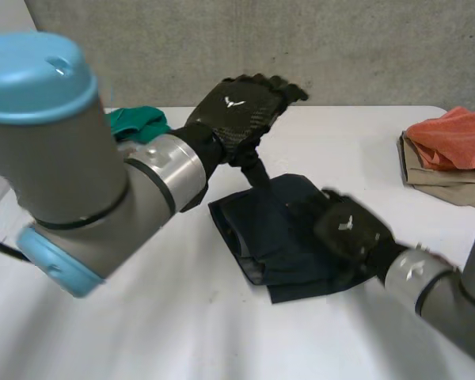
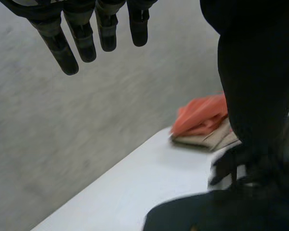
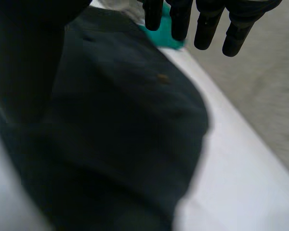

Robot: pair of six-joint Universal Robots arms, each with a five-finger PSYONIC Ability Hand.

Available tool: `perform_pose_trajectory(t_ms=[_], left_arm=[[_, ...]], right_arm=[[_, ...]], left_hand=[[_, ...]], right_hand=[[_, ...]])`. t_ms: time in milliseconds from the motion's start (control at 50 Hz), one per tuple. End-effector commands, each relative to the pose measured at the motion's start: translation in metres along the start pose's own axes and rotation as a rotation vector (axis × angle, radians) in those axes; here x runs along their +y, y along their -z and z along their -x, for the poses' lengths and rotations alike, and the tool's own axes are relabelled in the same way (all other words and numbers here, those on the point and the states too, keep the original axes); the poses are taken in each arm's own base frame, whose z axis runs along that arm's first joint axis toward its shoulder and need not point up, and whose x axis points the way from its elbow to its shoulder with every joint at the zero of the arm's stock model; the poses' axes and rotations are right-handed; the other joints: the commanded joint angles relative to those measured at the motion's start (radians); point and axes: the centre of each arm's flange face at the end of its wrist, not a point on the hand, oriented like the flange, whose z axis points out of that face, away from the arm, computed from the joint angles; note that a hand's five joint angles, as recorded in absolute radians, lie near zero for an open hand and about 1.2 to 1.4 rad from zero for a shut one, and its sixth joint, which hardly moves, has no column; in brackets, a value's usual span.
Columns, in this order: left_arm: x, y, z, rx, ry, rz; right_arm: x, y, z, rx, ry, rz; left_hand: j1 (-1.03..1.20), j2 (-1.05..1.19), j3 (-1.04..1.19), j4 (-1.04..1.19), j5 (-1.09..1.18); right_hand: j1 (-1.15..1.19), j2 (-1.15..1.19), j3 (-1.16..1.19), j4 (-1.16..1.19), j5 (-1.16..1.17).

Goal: Fold the laundry.

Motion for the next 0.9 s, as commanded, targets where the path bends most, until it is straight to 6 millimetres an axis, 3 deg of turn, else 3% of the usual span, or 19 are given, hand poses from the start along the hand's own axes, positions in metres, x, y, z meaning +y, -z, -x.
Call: perform_pose_trajectory(t_ms=[20, 140, 440, 500, 680, 900], left_arm=[[-0.003, 0.008, -0.014, 0.242, 0.085, 0.018], [0.003, 0.005, -0.008, 0.205, 0.097, 0.033], [0.012, -0.001, -0.002, 0.152, 0.158, 0.049], [0.013, -0.001, -0.002, 0.152, 0.160, 0.050], [0.014, 0.001, -0.003, 0.153, 0.161, 0.052], [0.020, 0.003, -0.002, 0.148, 0.169, 0.068]], right_arm=[[0.023, 0.013, 0.017, -0.102, -0.068, 0.013], [0.035, 0.000, 0.008, -0.053, -0.046, -0.012], [0.055, -0.021, 0.006, -0.042, -0.039, -0.025], [0.056, -0.024, 0.004, -0.039, -0.037, -0.028], [0.049, -0.031, 0.005, -0.021, -0.011, -0.042], [0.038, -0.054, 0.003, -0.008, -0.036, -0.083]], left_hand=[[0.033, 0.024, 0.016, 0.026, 0.007], [0.033, 0.024, 0.016, 0.026, 0.007], [0.033, 0.024, 0.016, 0.026, 0.007], [0.033, 0.024, 0.016, 0.026, 0.007], [0.033, 0.024, 0.016, 0.026, 0.007], [0.033, 0.024, 0.016, 0.026, 0.007]], right_hand=[[0.014, 0.008, -0.029, -0.043, -0.044], [0.014, 0.008, -0.029, -0.043, -0.044], [0.016, 0.009, -0.027, -0.042, -0.042], [0.118, 0.112, 0.075, 0.061, 0.060], [0.157, 0.150, 0.114, 0.099, 0.099], [0.253, 0.247, 0.211, 0.196, 0.195]])
